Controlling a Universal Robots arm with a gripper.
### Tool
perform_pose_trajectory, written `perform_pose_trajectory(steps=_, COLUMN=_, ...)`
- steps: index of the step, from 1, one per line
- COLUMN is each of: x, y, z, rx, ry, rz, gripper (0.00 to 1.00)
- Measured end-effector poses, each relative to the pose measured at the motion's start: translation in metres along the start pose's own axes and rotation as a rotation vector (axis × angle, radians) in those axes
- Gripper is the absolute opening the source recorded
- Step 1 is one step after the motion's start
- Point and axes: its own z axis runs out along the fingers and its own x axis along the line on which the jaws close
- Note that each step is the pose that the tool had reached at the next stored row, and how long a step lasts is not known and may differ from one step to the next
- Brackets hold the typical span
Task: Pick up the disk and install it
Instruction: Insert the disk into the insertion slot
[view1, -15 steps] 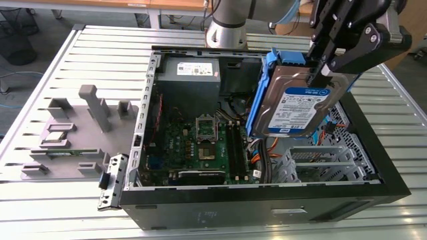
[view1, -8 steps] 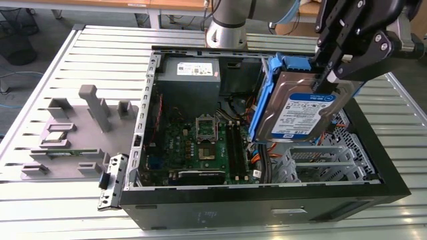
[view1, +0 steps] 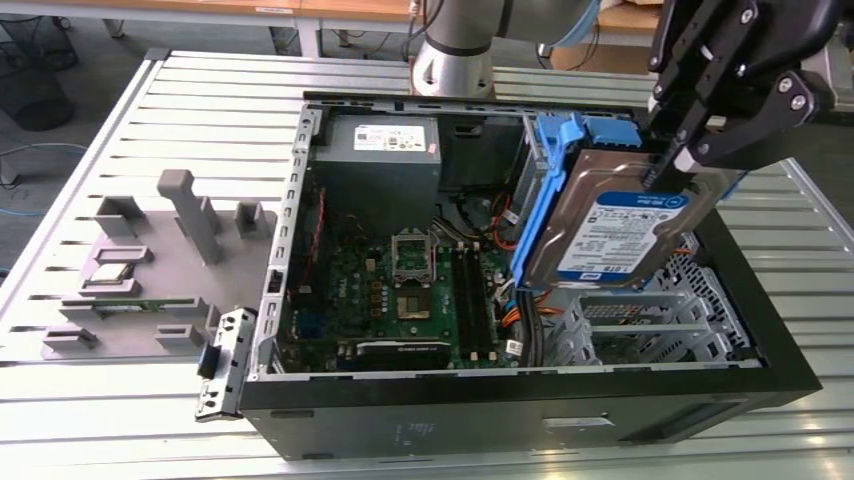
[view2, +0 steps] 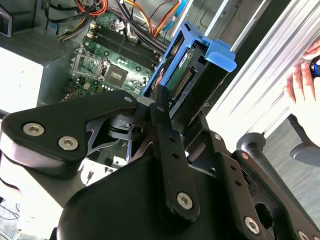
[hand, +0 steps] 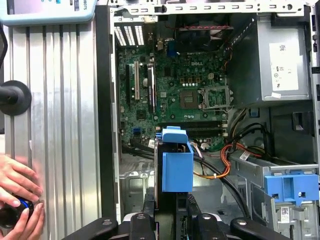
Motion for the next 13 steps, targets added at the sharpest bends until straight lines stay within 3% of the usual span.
perform_pose_trajectory(steps=13, x=-0.0019, y=-0.0372, z=-0.0002, rx=-0.0001, ry=-0.0001, rz=0.000, gripper=0.35)
